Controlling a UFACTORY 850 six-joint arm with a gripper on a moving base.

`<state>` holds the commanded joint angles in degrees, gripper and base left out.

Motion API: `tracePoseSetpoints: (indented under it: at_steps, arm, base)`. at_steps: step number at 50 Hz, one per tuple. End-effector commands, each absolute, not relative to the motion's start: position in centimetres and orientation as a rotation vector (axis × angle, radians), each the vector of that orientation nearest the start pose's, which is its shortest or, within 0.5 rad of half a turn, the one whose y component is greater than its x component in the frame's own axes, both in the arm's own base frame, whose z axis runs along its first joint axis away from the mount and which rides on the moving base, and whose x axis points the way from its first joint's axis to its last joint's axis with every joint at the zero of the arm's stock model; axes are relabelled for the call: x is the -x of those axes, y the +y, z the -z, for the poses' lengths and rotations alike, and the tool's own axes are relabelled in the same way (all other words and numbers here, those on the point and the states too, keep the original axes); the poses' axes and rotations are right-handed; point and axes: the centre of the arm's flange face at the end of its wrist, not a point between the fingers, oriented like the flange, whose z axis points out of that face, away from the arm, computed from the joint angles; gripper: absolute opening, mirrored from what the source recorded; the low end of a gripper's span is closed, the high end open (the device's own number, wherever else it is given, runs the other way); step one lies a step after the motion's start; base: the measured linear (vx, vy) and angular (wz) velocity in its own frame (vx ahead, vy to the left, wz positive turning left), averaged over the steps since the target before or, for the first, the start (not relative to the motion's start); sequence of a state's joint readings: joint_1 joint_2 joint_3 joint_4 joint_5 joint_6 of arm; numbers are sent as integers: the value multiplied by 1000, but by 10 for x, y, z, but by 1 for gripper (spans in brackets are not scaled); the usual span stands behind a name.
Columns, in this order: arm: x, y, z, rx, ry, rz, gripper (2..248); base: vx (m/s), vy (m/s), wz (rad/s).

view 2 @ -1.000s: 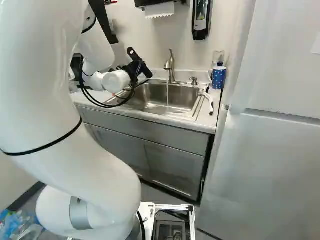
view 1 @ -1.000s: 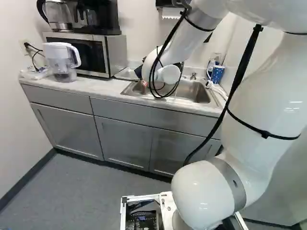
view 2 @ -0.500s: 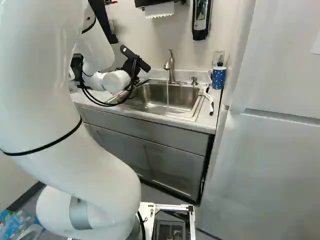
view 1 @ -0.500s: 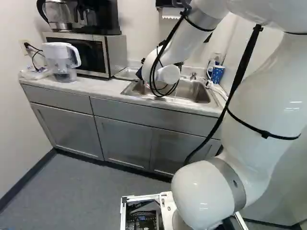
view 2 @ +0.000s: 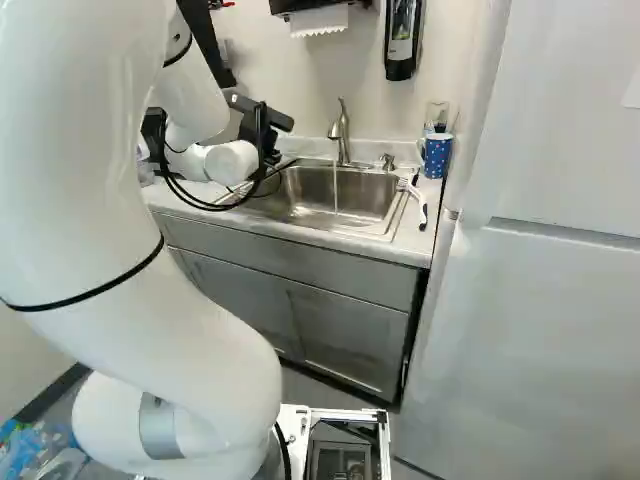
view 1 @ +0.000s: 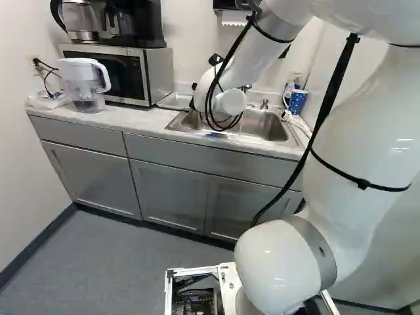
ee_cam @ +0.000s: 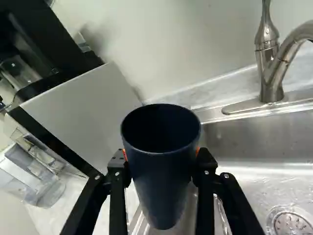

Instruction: Rinse the cup and place it in the tray

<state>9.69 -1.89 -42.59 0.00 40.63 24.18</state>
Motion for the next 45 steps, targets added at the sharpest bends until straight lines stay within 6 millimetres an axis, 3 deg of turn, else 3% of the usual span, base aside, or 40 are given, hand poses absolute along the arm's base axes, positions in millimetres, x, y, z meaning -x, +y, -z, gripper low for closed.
tracePoseSetpoints:
  at_steps: [45]
  arm:
    - [-486, 83, -515, 2294, -193, 1971, 126]
  base:
    - [0, 0, 0]
